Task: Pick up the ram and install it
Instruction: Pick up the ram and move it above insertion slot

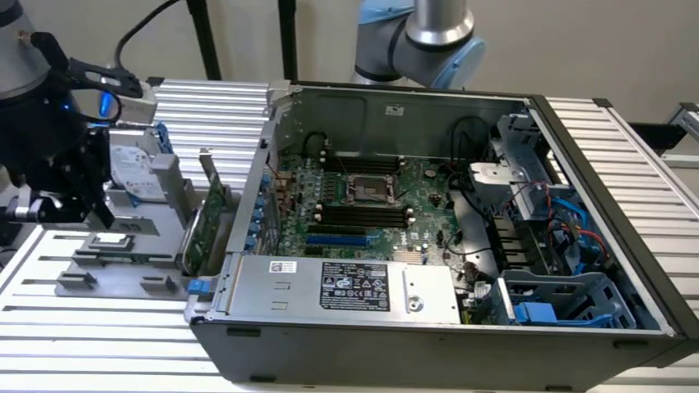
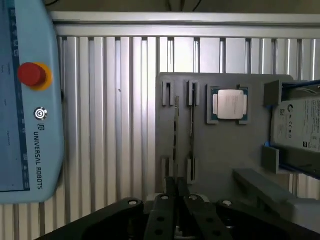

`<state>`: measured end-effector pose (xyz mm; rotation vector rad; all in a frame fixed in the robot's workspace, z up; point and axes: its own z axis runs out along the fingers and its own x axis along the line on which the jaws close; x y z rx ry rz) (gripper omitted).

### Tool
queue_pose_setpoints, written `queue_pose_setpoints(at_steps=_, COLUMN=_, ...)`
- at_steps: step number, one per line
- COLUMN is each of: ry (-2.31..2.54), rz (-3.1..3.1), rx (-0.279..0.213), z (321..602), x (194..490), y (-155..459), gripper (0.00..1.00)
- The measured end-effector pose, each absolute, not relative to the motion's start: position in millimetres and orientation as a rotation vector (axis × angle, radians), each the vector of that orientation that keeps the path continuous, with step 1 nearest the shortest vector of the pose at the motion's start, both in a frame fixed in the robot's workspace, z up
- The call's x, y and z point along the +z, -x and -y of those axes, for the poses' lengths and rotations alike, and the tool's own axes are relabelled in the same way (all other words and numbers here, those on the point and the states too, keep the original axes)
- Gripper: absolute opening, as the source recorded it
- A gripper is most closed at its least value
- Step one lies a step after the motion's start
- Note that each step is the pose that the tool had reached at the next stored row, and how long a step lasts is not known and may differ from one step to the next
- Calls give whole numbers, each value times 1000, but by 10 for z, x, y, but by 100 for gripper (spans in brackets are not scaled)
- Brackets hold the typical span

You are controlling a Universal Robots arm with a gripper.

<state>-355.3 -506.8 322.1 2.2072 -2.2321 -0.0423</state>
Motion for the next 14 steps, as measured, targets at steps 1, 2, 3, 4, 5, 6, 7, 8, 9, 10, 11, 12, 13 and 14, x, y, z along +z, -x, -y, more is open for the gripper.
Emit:
queue_pose_setpoints(at_steps=1, ry=-2207, rz=2232, rx=-43, z=5068, x=3260, y=3515, gripper=0)
queue_pose_setpoints(at_steps=2, ry=-2208, rz=2232, rx=-43, z=5068, x=3299, y=3474, gripper=0)
queue_pose_setpoints(at_steps=3, ry=-2208, rz=2233, rx=-44, z=5068, x=3334, y=3435, gripper=0)
queue_pose_setpoints(at_steps=4, ry=-2209, rz=2233, rx=-45, z=5068, x=3373, y=3389, gripper=0)
queue_pose_setpoints(at_steps=5, ry=-2209, rz=2234, rx=-46, z=5068, x=3408, y=3346, gripper=0)
queue_pose_setpoints(at_steps=6, ry=-2210, rz=2234, rx=-48, z=5068, x=3444, y=3301, gripper=0)
queue_pose_setpoints(at_steps=7, ry=-2210, rz=2235, rx=-49, z=5068, x=3478, y=3256, gripper=0)
queue_pose_setpoints(at_steps=8, ry=-2211, rz=2235, rx=-50, z=5068, x=3512, y=3211, gripper=0)
queue_pose_setpoints(at_steps=9, ry=-2212, rz=2236, rx=-52, z=5068, x=3549, y=3161, gripper=0)
queue_pose_setpoints(at_steps=10, ry=-2212, rz=2236, rx=-53, z=5068, x=3580, y=3120, gripper=0)
queue_pose_setpoints(at_steps=11, ry=-2213, rz=2237, rx=-55, z=5068, x=3613, y=3076, gripper=0)
queue_pose_setpoints(at_steps=12, ry=-2214, rz=2238, rx=-57, z=5068, x=3649, y=3027, gripper=0)
queue_pose_setpoints(at_steps=13, ry=-2214, rz=2238, rx=-58, z=5068, x=3681, y=2983, gripper=0)
queue_pose_setpoints(at_steps=14, ry=-2215, rz=2239, rx=-60, z=5068, x=3714, y=2938, gripper=0)
